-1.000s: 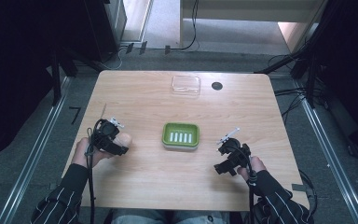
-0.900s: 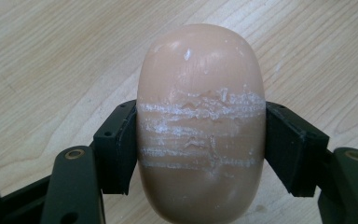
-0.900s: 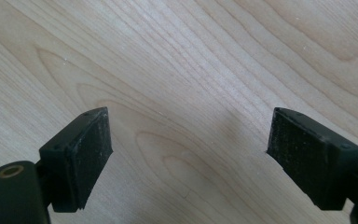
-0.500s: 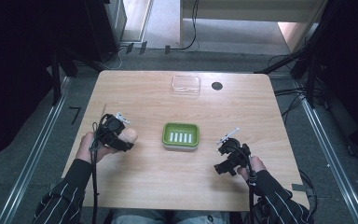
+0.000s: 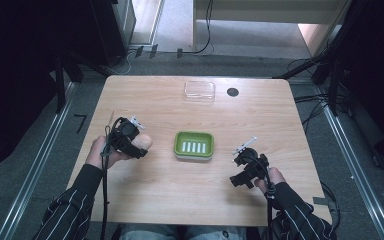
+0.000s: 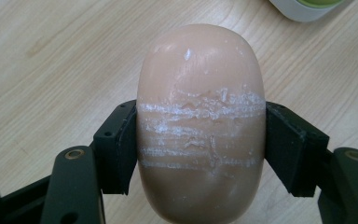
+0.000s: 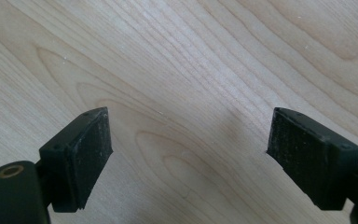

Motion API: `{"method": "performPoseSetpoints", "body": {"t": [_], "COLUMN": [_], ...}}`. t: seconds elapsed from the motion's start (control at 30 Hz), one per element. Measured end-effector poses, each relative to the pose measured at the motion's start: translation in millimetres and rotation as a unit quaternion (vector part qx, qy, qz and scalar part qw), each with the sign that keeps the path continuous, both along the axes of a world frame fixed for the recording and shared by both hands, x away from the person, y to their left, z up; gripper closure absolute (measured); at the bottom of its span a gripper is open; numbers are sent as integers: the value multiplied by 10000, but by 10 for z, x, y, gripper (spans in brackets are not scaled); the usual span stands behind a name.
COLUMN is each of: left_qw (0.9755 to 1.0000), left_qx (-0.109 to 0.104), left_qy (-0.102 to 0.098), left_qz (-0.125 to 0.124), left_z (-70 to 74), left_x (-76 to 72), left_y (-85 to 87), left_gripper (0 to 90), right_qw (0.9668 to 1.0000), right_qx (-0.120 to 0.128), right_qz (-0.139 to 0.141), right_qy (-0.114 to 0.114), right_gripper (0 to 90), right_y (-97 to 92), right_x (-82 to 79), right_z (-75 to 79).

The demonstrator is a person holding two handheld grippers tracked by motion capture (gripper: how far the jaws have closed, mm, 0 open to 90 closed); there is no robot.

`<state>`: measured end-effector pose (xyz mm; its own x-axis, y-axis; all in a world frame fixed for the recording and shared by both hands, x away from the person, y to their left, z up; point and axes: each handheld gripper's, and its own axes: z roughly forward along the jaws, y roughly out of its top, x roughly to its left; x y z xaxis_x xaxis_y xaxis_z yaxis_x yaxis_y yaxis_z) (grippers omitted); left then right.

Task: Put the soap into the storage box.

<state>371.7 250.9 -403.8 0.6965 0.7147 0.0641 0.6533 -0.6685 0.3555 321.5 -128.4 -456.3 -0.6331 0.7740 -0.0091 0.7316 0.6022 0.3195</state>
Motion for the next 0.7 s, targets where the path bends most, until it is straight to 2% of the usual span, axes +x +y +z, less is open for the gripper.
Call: {"method": "performPoseSetpoints", "body": {"t": [0.63,0.7], "left_qw": [9996,9997], "left_qx": [27,-17], "left_qy": [-41,-75], "left_qz": [-284,-252], "left_z": [87,87], "left_x": [102,104], "left_y": [-120,-131], "left_gripper": [336,336], "right_qw": [10000,10000], "right_qx": [-26,-21], "right_qz": [5,-17], "right_qy": [26,26], "right_gripper": [141,141], "right_y": [-2,-3], "right_x": [5,2], "right_z": [-10,-11]}}
